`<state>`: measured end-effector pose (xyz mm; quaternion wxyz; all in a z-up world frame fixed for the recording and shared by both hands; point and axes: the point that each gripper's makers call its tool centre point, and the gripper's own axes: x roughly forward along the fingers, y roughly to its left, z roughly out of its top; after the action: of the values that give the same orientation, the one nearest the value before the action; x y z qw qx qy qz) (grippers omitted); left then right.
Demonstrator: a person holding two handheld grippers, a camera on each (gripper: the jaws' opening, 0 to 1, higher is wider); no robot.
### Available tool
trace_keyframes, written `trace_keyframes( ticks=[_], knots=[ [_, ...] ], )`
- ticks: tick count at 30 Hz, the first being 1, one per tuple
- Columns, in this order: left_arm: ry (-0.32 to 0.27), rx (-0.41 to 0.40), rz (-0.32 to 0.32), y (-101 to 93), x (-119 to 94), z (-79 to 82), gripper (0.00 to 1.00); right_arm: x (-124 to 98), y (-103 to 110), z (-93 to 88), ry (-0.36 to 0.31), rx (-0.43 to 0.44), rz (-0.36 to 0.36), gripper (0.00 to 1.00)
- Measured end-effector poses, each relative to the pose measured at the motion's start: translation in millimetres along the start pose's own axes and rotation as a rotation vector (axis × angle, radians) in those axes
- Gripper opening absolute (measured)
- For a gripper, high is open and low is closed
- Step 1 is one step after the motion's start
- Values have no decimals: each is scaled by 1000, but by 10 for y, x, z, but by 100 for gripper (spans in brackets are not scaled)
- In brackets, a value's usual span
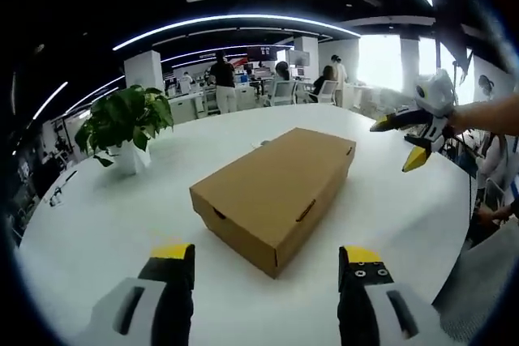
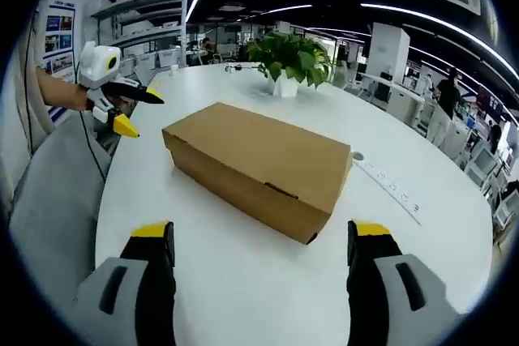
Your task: Operate the shoe box by opening the lid, removing the specified soft item, and placing it in the target area until the item is outside and the box remains undamaged.
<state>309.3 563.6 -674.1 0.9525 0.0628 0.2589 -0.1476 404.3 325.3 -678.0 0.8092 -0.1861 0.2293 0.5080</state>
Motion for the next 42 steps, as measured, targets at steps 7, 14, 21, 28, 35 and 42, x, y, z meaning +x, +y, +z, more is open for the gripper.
trace_keyframes(
  ticks=[7, 14, 21, 28, 35, 42],
  knots=[
    [4, -2, 19, -44, 140, -15, 72, 169, -181, 15, 3, -5, 13, 80],
    [9, -10, 34, -76, 255, -54, 71, 345, -329, 18, 12, -3, 32, 77],
    [9, -27, 66, -32, 341, -73, 69, 501, -370, 17, 13, -3, 73, 72],
    [18, -44, 83, -6, 452, -78, 68, 614, -384, -30, 24, -14, 110, 65],
    [17, -38, 62, -70, 543, -59, 62, 678, -466, -59, 30, -2, 125, 59],
    [26, -34, 70, -99, 602, -65, 60, 715, -527, -47, 33, -15, 144, 53]
  ],
)
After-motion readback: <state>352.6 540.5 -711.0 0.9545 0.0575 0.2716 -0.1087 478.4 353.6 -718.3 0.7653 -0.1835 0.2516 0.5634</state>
